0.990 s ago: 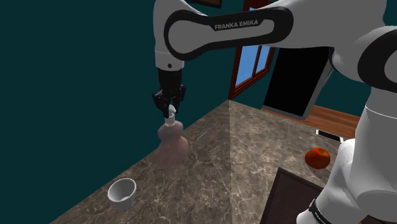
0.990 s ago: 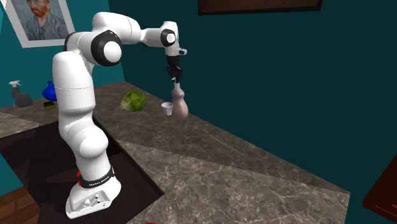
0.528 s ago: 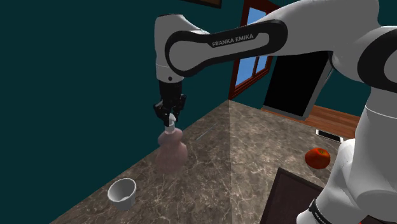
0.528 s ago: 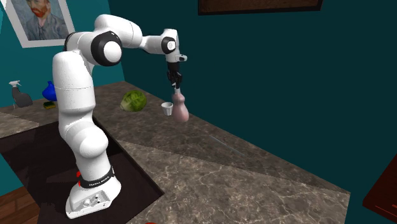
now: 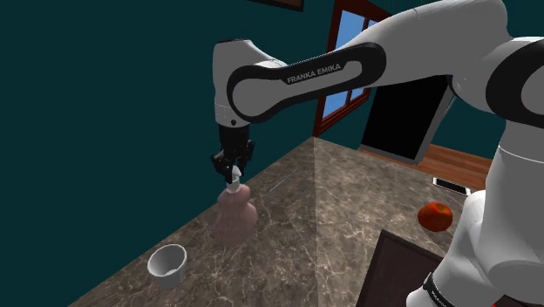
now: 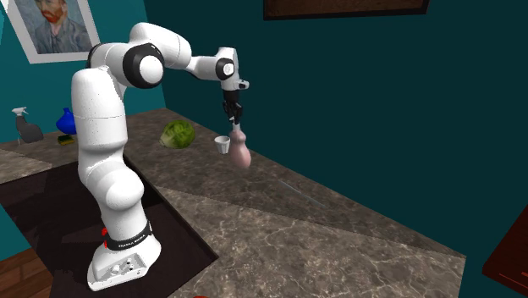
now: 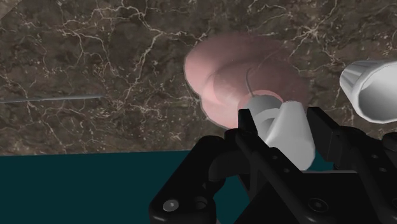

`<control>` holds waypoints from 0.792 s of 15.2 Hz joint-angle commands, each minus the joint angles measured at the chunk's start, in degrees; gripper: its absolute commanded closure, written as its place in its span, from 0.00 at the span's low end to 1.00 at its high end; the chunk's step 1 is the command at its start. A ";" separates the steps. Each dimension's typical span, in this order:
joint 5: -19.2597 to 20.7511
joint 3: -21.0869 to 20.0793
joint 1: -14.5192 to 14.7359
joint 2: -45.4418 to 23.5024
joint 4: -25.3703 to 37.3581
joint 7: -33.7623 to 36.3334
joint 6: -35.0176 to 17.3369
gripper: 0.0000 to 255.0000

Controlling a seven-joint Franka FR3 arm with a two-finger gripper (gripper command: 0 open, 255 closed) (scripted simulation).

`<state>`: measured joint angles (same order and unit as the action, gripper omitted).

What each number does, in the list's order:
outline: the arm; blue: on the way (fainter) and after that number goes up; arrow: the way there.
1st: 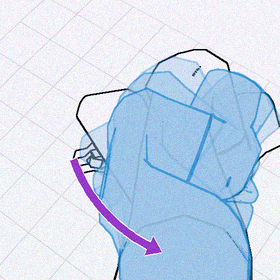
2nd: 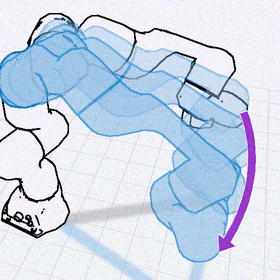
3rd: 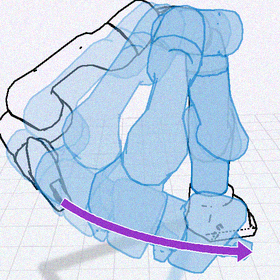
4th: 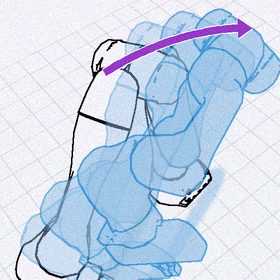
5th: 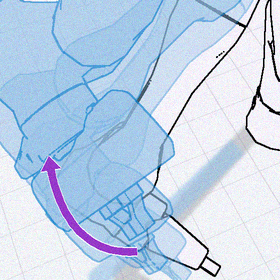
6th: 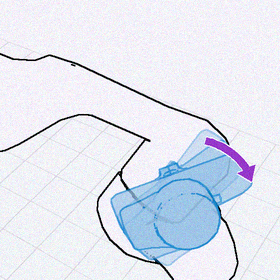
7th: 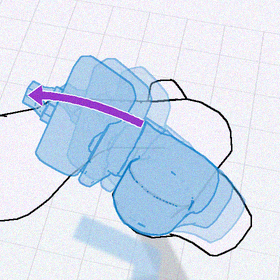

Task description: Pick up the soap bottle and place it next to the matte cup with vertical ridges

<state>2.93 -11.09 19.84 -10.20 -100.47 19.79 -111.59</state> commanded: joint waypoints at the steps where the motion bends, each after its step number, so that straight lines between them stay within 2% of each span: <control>1: 0.00 0.00 0.00 0.04 -0.07 0.00 -0.15 1.00; 5: 0.00 0.00 0.00 0.04 -0.07 0.00 -0.15 1.00; 6: 0.00 0.01 -0.01 0.06 -0.11 -0.01 -0.17 0.00; 11: 0.00 0.00 0.00 0.04 -0.07 0.00 -0.15 0.00; 12: -0.10 -0.03 0.00 0.41 1.37 -0.07 1.66 0.00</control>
<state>2.92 -11.10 19.86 -10.17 -99.87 19.78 -111.09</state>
